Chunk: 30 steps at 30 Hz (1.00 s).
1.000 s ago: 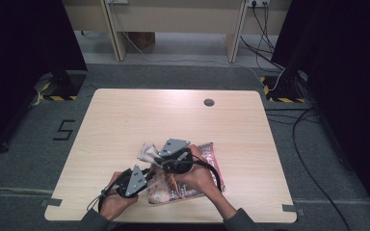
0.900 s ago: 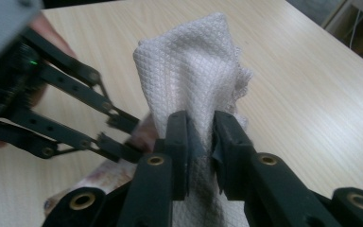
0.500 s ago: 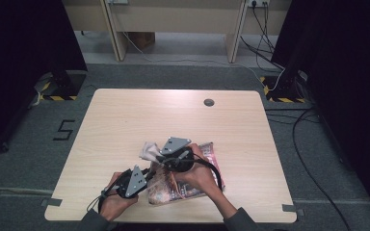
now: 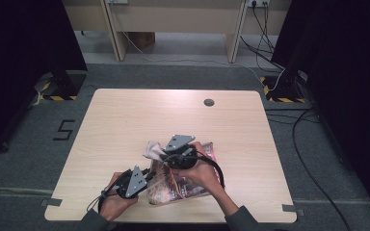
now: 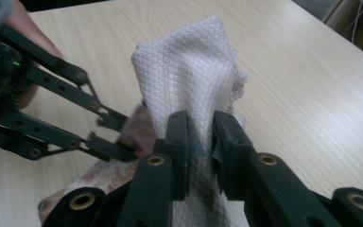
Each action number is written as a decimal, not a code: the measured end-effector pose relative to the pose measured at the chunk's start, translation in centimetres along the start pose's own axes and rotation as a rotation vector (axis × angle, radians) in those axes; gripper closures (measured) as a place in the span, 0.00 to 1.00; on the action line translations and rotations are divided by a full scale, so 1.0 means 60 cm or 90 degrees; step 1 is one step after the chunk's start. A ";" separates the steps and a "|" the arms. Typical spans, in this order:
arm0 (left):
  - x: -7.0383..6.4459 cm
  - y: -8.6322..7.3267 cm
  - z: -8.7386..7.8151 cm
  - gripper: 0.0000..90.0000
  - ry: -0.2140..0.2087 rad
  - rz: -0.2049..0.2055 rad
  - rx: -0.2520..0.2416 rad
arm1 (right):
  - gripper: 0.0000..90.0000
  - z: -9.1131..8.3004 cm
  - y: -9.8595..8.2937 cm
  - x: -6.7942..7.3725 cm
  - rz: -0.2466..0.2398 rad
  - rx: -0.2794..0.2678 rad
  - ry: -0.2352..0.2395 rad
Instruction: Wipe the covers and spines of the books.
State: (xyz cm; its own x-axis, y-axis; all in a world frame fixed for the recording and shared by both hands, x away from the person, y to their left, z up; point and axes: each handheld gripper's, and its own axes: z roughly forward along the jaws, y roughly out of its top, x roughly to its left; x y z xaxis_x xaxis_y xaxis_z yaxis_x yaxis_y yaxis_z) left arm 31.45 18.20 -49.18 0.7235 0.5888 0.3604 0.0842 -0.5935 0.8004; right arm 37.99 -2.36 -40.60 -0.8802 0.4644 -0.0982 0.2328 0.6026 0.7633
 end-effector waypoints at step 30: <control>-0.002 0.004 -0.002 0.88 0.004 0.012 0.001 | 0.86 0.000 0.010 0.001 0.003 -0.008 0.009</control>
State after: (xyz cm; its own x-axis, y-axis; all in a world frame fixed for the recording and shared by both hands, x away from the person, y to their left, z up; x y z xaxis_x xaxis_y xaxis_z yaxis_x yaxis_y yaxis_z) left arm 31.29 18.04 -49.01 0.7206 0.5807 0.3788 0.0713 -0.6056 0.7926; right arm 38.04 -1.98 -40.15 -0.8849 0.4577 -0.0857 0.2319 0.5927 0.7713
